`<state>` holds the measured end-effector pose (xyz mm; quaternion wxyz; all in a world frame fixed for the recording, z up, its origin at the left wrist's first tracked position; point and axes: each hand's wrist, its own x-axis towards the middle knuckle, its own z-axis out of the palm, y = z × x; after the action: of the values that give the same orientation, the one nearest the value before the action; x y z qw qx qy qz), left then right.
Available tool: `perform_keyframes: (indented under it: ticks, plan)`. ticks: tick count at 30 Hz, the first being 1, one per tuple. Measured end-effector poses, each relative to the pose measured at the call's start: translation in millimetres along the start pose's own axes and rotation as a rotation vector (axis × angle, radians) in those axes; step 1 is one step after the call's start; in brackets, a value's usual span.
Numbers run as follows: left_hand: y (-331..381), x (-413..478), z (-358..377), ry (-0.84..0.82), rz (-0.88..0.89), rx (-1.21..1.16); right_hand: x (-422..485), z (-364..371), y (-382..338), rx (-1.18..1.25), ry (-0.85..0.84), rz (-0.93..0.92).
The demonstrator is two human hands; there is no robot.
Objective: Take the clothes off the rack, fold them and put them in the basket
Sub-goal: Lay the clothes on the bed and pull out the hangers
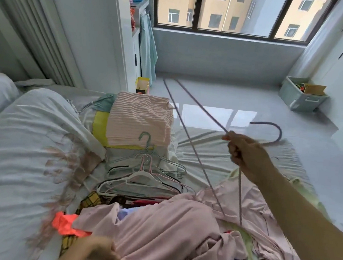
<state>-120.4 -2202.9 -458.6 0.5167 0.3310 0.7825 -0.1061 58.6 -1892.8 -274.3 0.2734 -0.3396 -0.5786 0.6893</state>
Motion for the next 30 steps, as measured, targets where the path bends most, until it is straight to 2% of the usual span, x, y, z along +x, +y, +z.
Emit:
perform_keyframes:
  ticks: [4, 6, 9, 11, 14, 17, 20, 23, 28, 30]
  plan:
    - [29, 5, -11, 0.176, 0.216, -0.285, -7, 34, 63, -0.305, -0.137, 0.152]
    - [57, 1, -23, 0.257, 0.336, -0.757, -7, 49, 87, -0.419, -0.218, 0.183]
    - [101, 2, -46, 0.112, 0.535, -1.454, 2, 74, 119, -0.624, -0.378, 0.202]
    - [120, 15, -58, 0.045, 0.538, -1.771, 12, 87, 135, -0.738, -0.465, 0.204]
    - [124, 45, -77, 0.04, 0.402, -2.075, 32, 89, 144, -0.9, -0.489, 0.166]
    - [109, 75, -99, 0.173, 0.294, -2.206, 39, 69, 152, -1.084, -0.304, 0.132]
    - [92, 104, -119, 0.242, 0.239, -2.235, 32, 33, 180, -1.133, -0.165, 0.171]
    - [75, 133, -133, 0.238, 0.161, -2.229, 12, -1, 215, -1.139, -0.201, 0.323]
    - [62, 162, -149, 0.128, 0.029, -2.098, -17, -38, 257, -1.045, -0.26, 0.556]
    - [70, 159, -142, 0.136, 0.097, -2.049, -23, -48, 267, -0.971, -0.27, 0.587]
